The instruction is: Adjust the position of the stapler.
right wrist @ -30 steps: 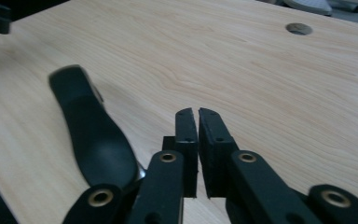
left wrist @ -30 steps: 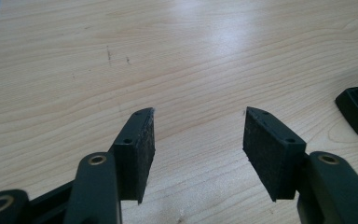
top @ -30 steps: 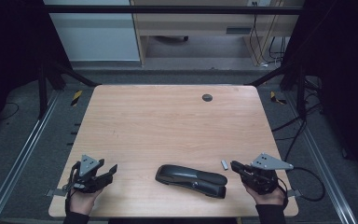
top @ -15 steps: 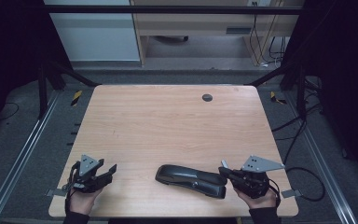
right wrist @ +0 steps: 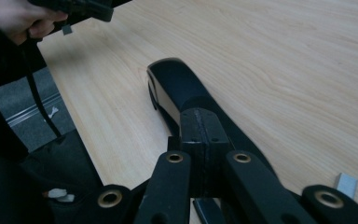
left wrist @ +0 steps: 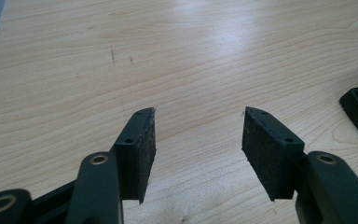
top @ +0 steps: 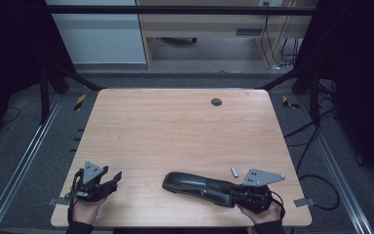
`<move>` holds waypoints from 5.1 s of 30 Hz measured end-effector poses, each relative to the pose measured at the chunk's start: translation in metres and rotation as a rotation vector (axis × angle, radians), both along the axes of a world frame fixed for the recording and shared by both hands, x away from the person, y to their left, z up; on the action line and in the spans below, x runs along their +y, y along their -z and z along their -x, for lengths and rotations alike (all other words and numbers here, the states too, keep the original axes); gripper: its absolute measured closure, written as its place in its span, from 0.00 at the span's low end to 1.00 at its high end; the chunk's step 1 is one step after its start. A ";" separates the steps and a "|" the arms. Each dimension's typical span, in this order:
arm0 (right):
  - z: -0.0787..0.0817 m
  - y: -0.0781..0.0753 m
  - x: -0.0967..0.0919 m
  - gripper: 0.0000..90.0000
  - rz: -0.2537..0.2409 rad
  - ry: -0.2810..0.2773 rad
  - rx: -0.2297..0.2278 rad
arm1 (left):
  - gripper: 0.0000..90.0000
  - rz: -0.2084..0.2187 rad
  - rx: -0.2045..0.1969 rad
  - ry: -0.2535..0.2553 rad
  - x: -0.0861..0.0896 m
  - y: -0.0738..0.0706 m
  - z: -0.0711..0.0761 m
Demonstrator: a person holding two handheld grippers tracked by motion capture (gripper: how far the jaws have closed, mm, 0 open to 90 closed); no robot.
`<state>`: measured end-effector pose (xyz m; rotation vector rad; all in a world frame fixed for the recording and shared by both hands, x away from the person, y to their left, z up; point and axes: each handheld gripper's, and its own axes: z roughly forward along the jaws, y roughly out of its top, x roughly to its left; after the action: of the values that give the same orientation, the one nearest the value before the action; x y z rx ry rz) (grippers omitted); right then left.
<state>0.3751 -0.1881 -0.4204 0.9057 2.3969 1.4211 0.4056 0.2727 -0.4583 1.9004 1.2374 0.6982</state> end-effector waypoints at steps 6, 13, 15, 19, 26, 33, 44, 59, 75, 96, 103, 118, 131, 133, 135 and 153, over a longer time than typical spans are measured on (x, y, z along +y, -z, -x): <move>0.002 0.007 0.002 1.00 0.022 -0.009 0.026 | 0.49 -0.001 0.001 0.000 0.000 0.000 0.000; 0.002 0.012 0.000 1.00 0.028 -0.007 0.036 | 0.49 -0.001 0.003 0.000 0.000 0.000 0.000; 0.002 0.012 0.000 1.00 0.036 -0.008 0.033 | 0.49 -0.002 0.004 0.000 0.000 0.000 0.000; 0.002 0.012 0.000 1.00 0.041 -0.007 0.029 | 0.49 -0.004 0.003 0.001 -0.001 0.000 0.000; 0.000 0.013 -0.003 1.00 0.047 0.003 0.024 | 0.49 -0.008 0.007 0.003 -0.001 0.001 0.000; -0.001 0.013 -0.006 1.00 0.047 0.020 0.020 | 0.49 -0.009 0.007 0.001 -0.001 0.001 -0.001; 0.004 0.037 -0.004 1.00 0.069 0.011 0.067 | 0.53 -0.011 0.008 0.005 -0.002 0.001 0.000; 0.002 0.066 -0.007 1.00 0.170 0.021 0.108 | 0.59 -0.021 0.010 0.014 -0.006 0.000 0.002; -0.003 0.071 -0.009 1.00 0.227 0.048 0.127 | 0.65 -0.017 0.012 0.027 -0.007 0.000 0.002; -0.015 0.072 -0.017 1.00 0.214 0.110 0.110 | 0.84 -0.024 0.025 0.112 -0.026 0.000 0.005; -0.015 0.071 -0.017 1.00 0.218 0.115 0.111 | 0.90 -0.020 0.032 0.129 -0.032 0.000 0.004; -0.022 0.060 -0.033 1.00 0.128 0.206 0.054 | 0.99 -0.011 0.020 0.197 -0.084 -0.014 -0.022; -0.025 0.060 -0.039 1.00 0.118 0.233 0.052 | 0.99 -0.018 0.097 0.286 -0.142 0.007 -0.055; -0.025 0.060 -0.040 1.00 0.115 0.236 0.050 | 0.99 -0.025 0.104 0.293 -0.146 0.010 -0.055; -0.025 0.060 -0.041 1.00 0.118 0.238 0.051 | 0.99 -0.025 0.110 0.305 -0.147 0.011 -0.054; -0.027 0.062 -0.040 1.00 0.125 0.234 0.066 | 1.00 -0.043 0.136 0.348 -0.148 0.008 -0.043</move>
<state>0.4018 -0.2286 -0.4820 1.1721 2.3041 1.1600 0.4481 0.1252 -0.4665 2.1570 0.9403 0.4190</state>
